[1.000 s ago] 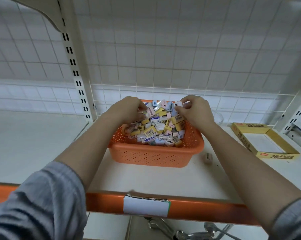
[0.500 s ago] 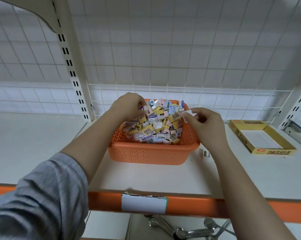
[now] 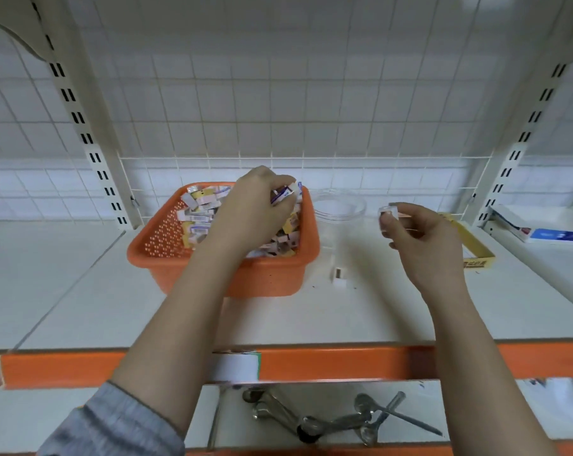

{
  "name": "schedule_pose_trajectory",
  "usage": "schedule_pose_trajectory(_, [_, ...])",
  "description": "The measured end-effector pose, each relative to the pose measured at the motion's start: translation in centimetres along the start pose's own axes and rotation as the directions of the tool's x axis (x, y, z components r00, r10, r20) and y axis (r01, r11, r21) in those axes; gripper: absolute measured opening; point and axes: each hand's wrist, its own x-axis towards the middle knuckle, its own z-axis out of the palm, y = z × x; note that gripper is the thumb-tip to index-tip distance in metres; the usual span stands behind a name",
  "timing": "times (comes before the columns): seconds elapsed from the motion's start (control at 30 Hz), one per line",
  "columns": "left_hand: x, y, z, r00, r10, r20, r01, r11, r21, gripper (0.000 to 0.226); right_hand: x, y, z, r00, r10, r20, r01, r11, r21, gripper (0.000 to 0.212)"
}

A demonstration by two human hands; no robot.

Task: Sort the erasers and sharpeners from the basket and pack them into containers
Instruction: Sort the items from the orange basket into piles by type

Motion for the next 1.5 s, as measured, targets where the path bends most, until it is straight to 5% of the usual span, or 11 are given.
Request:
schedule_pose_trajectory(0.33, [-6.8, 8.4, 6.3, 0.981, -0.152, -0.118, 0.156, 0.988, 0.021, 0.035, 1.9, 5.6, -6.6, 0.903, 0.043, 0.427, 0.021, 0.989, -0.146, 0.036])
schedule_pose_trajectory(0.63, [-10.8, 9.5, 6.5, 0.955, -0.275, -0.114, 0.279, 0.96, 0.019, 0.033, 1.9, 5.8, -2.9, 0.774, -0.034, 0.632, 0.276, 0.916, -0.29, 0.037])
schedule_pose_trajectory(0.77, [-11.7, 8.0, 6.4, 0.945, -0.312, -0.093, 0.316, 0.948, 0.037, 0.03, 1.9, 6.6, -1.2, 0.758, -0.051, 0.65, 0.31, 0.905, -0.29, 0.019])
schedule_pose_trajectory(1.13, [-9.6, 7.8, 6.8, 0.957, -0.275, -0.088, 0.271, 0.961, -0.058, 0.029, 2.5, 7.6, -1.6, 0.752, 0.077, 0.655, 0.285, 0.857, -0.429, 0.043])
schedule_pose_trajectory(1.5, [-3.4, 12.8, 14.1, 0.993, -0.072, 0.094, 0.086, 0.984, -0.156, 0.021, 2.7, 11.1, -19.7, 0.84, -0.199, 0.505, 0.474, 0.722, -0.504, 0.022])
